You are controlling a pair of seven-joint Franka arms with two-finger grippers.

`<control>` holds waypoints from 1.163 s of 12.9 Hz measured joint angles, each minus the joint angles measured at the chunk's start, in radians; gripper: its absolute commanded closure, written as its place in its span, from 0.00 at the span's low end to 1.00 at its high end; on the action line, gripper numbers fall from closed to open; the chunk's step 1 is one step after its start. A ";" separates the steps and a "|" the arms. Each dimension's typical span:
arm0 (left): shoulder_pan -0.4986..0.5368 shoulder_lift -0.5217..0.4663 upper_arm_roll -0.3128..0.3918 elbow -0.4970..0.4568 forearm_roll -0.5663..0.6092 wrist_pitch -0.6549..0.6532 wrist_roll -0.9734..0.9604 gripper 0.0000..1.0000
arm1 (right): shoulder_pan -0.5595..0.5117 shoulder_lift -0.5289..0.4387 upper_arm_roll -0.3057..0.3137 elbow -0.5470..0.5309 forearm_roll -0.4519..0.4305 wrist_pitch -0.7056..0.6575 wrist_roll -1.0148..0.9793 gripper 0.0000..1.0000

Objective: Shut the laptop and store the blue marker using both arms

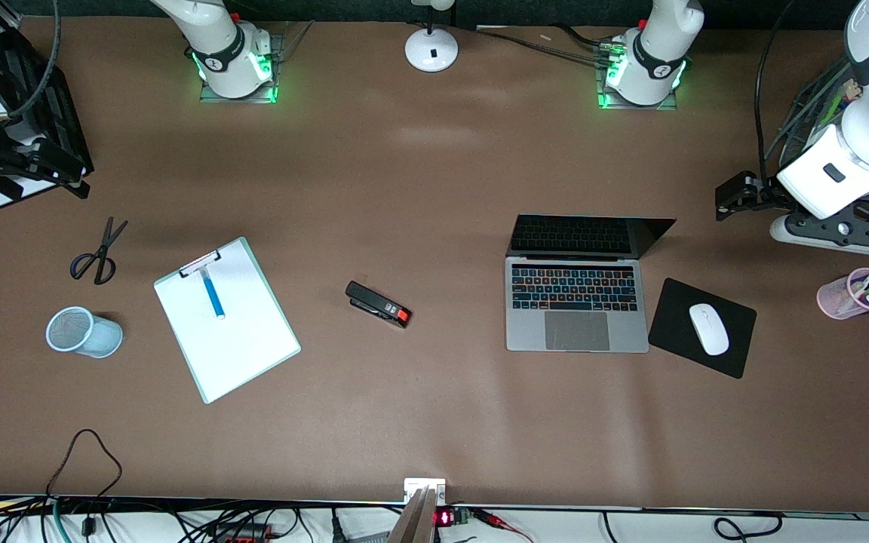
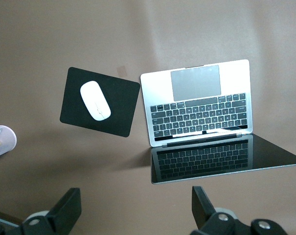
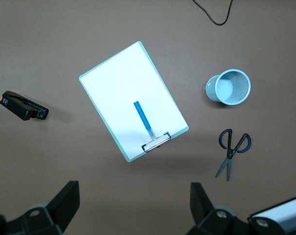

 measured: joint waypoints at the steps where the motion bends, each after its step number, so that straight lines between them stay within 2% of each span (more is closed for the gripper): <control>1: 0.000 0.000 0.000 0.000 0.000 0.000 0.000 0.00 | 0.000 0.000 0.000 0.000 0.000 0.000 0.000 0.00; 8: 0.000 0.000 0.000 0.000 0.000 0.000 0.000 0.00 | -0.001 0.009 0.000 0.000 0.000 0.001 0.000 0.00; 13: 0.000 0.000 0.000 0.000 0.000 0.000 0.000 0.00 | 0.001 0.096 0.001 0.000 0.000 0.003 -0.019 0.00; 15: 0.000 0.000 0.000 0.000 0.000 0.000 0.000 0.00 | 0.000 0.157 0.001 -0.001 0.000 0.005 -0.131 0.00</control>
